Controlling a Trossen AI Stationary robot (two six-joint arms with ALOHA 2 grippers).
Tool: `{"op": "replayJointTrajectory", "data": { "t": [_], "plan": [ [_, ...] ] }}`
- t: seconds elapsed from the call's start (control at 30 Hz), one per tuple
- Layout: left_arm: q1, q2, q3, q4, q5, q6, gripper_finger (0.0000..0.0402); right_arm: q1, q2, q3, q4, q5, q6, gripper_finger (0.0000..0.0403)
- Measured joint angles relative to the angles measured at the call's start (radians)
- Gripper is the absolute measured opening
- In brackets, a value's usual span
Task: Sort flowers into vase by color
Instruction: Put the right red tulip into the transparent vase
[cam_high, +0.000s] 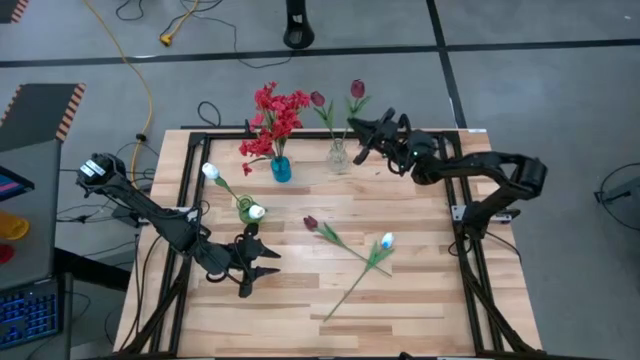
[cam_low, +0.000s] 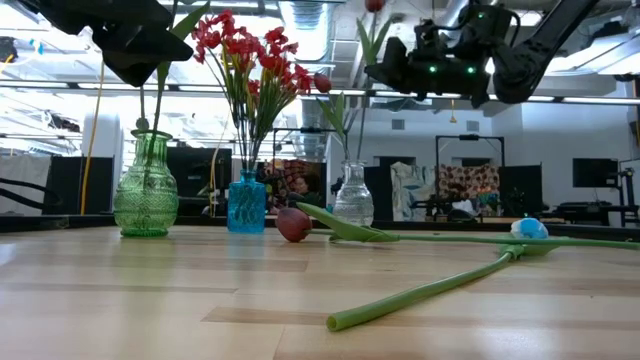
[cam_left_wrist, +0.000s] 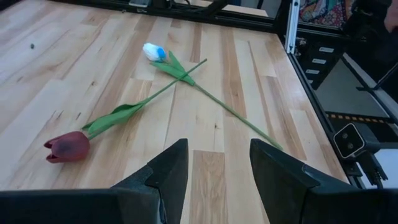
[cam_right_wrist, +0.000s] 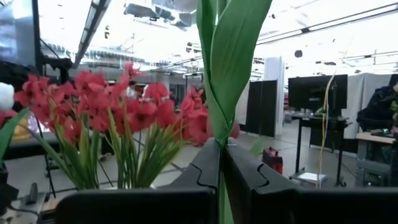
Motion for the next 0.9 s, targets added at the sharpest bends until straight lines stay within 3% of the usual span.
{"op": "replayJointTrajectory", "data": {
  "t": [0.63, 0.9],
  "plan": [
    [0.0, 0.0, 0.0, 0.0, -0.004, -0.002, 0.016, 0.0, 0.114, 0.003, 0.009, 0.007, 0.007, 0.004],
    [0.0, 0.0, 0.0, 0.0, -0.004, -0.002, 0.016, 0.0, 0.109, 0.004, 0.004, 0.008, 0.007, 0.0077]
  ]
}}
